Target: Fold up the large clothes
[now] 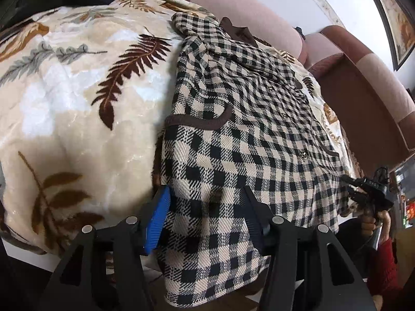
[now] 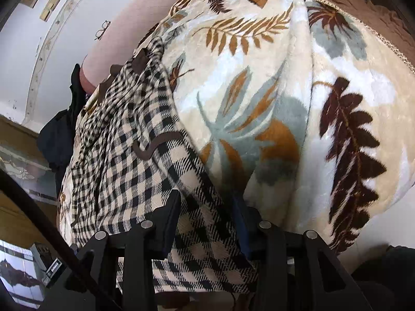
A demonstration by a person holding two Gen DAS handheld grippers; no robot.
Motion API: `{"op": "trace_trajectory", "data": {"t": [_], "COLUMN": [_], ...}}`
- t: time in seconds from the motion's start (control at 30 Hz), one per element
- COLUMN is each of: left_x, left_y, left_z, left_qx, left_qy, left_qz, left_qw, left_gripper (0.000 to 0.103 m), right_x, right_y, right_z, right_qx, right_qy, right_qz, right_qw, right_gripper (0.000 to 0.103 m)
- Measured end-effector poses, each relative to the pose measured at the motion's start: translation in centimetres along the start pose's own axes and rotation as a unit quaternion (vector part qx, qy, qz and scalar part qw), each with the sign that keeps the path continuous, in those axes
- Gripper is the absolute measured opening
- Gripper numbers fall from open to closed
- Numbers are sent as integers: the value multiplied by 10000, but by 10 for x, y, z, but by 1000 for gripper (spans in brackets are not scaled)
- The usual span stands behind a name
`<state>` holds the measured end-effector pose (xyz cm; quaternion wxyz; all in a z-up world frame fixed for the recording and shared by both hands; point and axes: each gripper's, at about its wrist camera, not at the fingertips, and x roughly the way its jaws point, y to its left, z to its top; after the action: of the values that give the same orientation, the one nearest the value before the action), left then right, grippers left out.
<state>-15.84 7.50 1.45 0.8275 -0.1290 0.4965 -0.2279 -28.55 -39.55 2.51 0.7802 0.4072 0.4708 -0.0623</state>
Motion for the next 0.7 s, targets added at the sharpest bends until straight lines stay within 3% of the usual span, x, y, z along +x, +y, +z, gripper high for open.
{"op": "trace_trajectory", "data": {"t": [0.1,0.27,0.53,0.7], "left_x": [-3,-8,-14,-35], "left_y": [8,12,12,18], "left_z": [-4,-17,-37,-39], "left_qx": [-192,-262,-472,-532], "left_qy": [13,74,44,-482], "left_qz": [-212,-252,-50,348], "left_qw": [9996,9993,9989,9968], "left_gripper": [51,35,35,38], "right_x": [3,3,4,2], "right_y": [2,9,19,20], "right_z": [-8,-19,-29,-29], "right_qx": [-33,-186,-424,-475], "right_qy": [185,253,244,129], "right_qz": [161,228,33,-60], "right_qw": [9997,9992,9988,9988], "right_gripper": [43,43,43,43]}}
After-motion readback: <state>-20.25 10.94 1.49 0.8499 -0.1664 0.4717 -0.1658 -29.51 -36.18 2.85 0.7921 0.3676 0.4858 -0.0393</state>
